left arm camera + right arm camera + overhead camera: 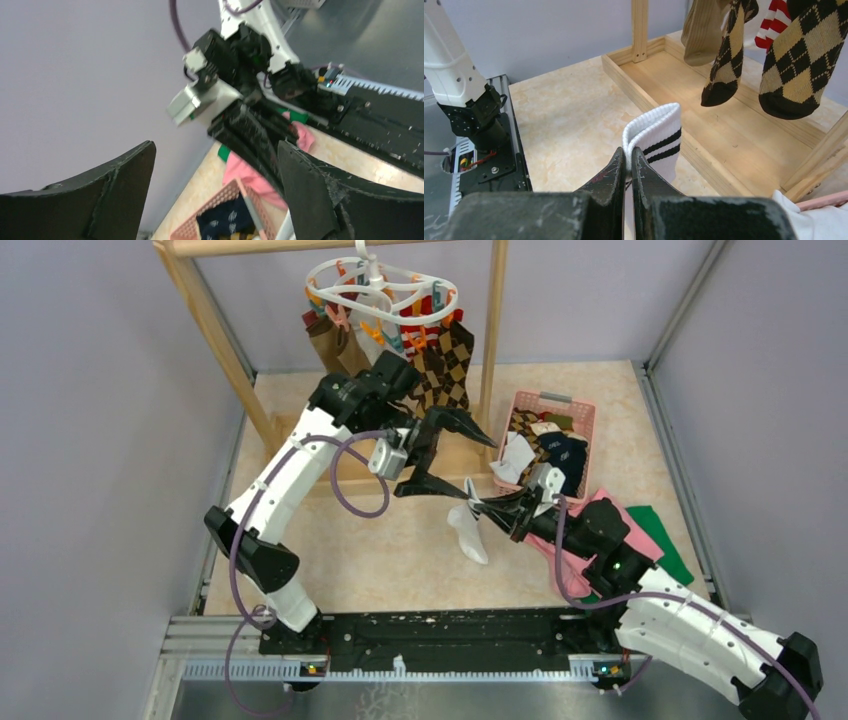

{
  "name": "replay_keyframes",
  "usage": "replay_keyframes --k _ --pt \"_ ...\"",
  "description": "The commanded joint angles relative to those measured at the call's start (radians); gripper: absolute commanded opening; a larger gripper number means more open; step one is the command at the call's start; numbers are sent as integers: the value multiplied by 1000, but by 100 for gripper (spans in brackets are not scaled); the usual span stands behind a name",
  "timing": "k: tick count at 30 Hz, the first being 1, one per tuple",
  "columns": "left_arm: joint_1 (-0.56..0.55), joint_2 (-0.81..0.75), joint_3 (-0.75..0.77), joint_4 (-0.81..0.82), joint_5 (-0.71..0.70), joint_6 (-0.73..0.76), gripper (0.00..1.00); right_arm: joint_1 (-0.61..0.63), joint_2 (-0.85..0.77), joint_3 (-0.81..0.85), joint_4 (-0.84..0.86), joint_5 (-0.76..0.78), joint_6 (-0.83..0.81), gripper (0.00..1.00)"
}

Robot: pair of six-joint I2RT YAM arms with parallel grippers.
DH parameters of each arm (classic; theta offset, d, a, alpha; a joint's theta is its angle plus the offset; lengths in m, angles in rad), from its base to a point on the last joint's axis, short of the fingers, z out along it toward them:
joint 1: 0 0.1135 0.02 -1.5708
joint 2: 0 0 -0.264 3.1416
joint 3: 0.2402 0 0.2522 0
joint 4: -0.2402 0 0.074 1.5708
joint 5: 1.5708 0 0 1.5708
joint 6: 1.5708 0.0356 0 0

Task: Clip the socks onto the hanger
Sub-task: Open the clamp at the hanger.

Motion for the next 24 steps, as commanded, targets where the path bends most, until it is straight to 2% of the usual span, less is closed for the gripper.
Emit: replay_keyframes --k 1,3,5,8,9,10,11,12,13,15,17,19,24 --pt "-91 -21 -16 182 272 -86 99 -3 -9 51 39 23 10 0" --pt "-114 -62 -90 480 269 -336 98 -3 -21 51 25 34 6 0" --pt "-133 -92 -138 720 245 -521 98 -3 -33 50 10 47 3 0" --pt "-186 -104 -135 898 105 -756 98 -3 -50 45 -1 65 -1 0" --pt "-209 -124 -185 1113 18 -971 98 -4 -51 42 1 66 0 0" --pt "-225 -155 -272 1418 -161 -1357 98 -4 -50 42 7 65 1 0" --pt "-228 -186 -387 1715 -266 -1578 99 -3 -47 42 9 62 1 0" --pt "-215 -217 -466 1892 -307 -1659 99 -4 -46 42 11 61 2 0" --pt "-200 -239 -502 1958 -323 -1689 99 -4 -47 43 12 61 3 0" --pt "-185 -297 -515 1914 -374 -1712 99 -3 -51 43 8 61 4 0" --pt "-184 -365 -573 1932 -490 -1770 99 -4 -58 40 7 64 4 0" --pt "-182 -440 -658 1979 -646 -1846 99 -4 -58 39 4 67 -2 0" --pt "-182 -645 -867 1973 -1091 -1975 99 -4 -40 39 15 60 -12 0"
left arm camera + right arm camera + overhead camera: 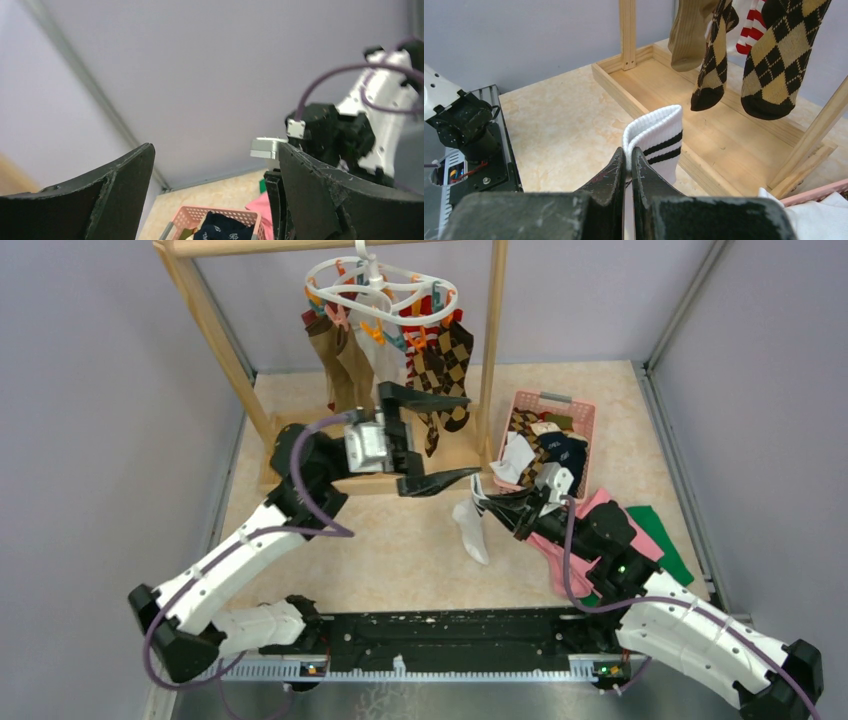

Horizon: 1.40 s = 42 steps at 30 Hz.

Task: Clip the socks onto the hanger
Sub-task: Open the clamp at the hanger.

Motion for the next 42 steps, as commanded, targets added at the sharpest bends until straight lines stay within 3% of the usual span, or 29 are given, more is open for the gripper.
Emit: replay_keyframes --k 1,7,12,17,19,23,27,33,38,42 --pt "-2 -171 -153 122 -468 -230 99 -4 7 37 37 2 -9 0" --pt "-2 -261 -165 -107 -923 -368 99 -3 48 25 93 -22 14 0" --pt "-2 -197 -11 -358 -1102 -408 99 -3 91 41 121 -44 25 0" --pt "12 -148 64 -432 -1079 -333 99 -3 123 75 118 -62 6 0" --pt "62 -143 81 -453 -1000 -334 99 -3 137 85 121 -70 4 0" --pt "287 -156 49 -429 -747 -506 94 -3 144 85 133 -79 5 0" --pt "413 -155 26 -416 -673 -635 82 -3 130 76 136 -72 5 0" --pt "439 -82 93 -425 -628 -704 71 -3 128 77 137 -69 3 0" --pt "436 -44 117 -399 -645 -752 74 -3 128 76 142 -66 5 0" --pt "410 -12 161 -452 -748 -765 74 -3 129 72 153 -65 8 0"
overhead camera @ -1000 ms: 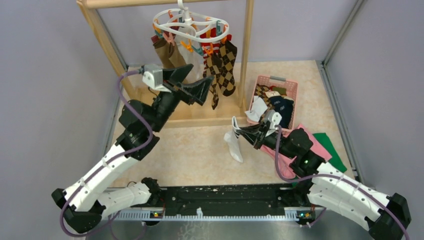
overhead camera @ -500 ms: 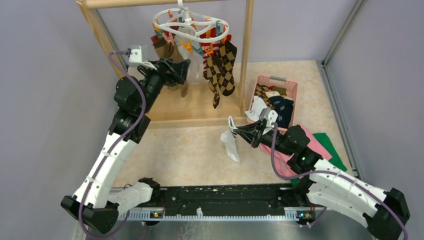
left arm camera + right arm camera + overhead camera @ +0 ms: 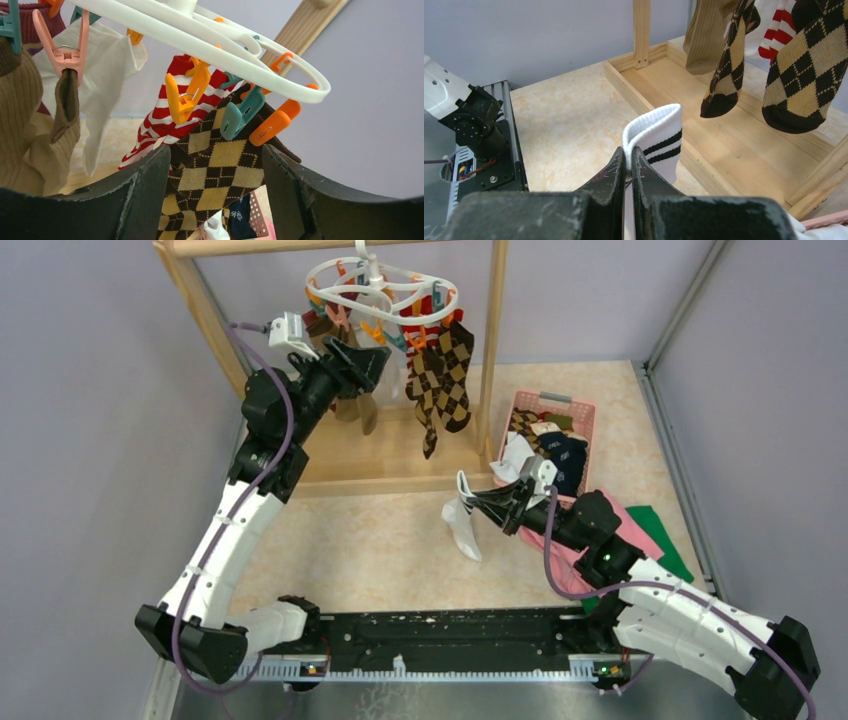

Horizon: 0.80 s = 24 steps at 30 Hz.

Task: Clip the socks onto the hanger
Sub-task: Open the clamp at the hanger.

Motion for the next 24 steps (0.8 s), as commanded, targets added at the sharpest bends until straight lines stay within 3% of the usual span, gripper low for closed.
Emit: replay_keyframes --k 1,16,24 --pt "-30 18 76 -9 -101 -43 73 -3 -15 37 65 0 -1 0" --pt "-257 138 251 -115 -477 103 68 -4 -38 31 58 13 -2 0" --pt "-276 62 201 -75 -471 120 71 -3 -33 30 61 13 -7 0"
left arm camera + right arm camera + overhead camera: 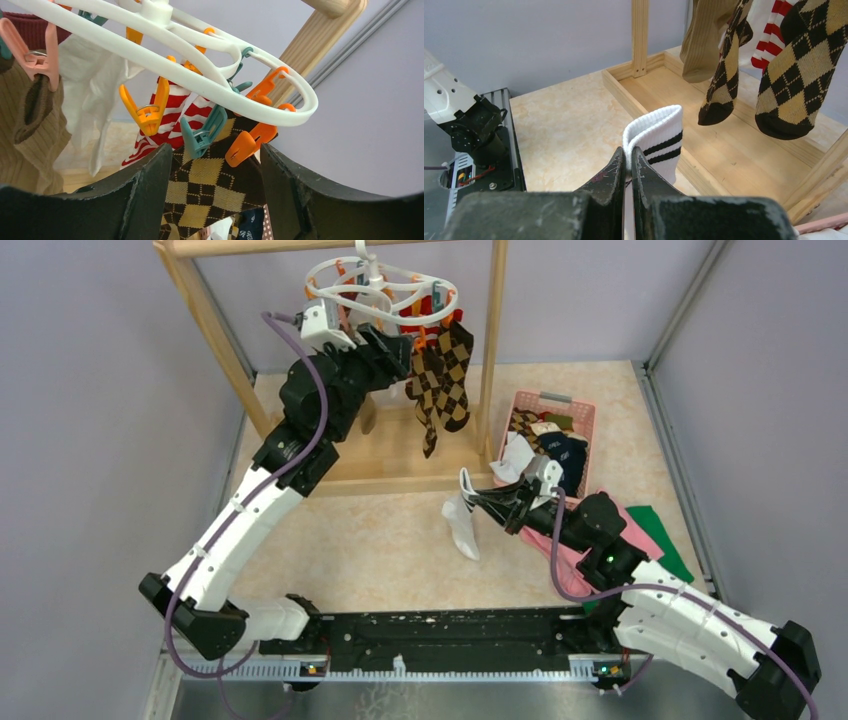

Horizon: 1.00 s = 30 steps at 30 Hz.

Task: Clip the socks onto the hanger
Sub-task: Open the clamp at the hanger.

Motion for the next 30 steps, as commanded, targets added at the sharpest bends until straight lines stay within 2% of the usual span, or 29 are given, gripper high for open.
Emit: replay_keyframes --k 1,5,6,8,9,30 --pt "-8 -85 -20 60 -8 31 72 -3 -6 31 46 4 -6 0" --pt "-9 -119 -40 62 -60 54 71 -4 -1 30 53 2 -4 0" --pt "-9 -120 -40 57 -76 56 66 -3 1 32 55 0 -3 0" --pt "-8 -111 -33 42 -99 58 51 -3 4 32 57 -1 -1 0" --pt "-8 -102 -25 34 -99 59 47 -3 6 32 59 -3 -1 0" --pt "-8 68 128 -41 -60 39 59 -4 -18 30 42 14 -13 0"
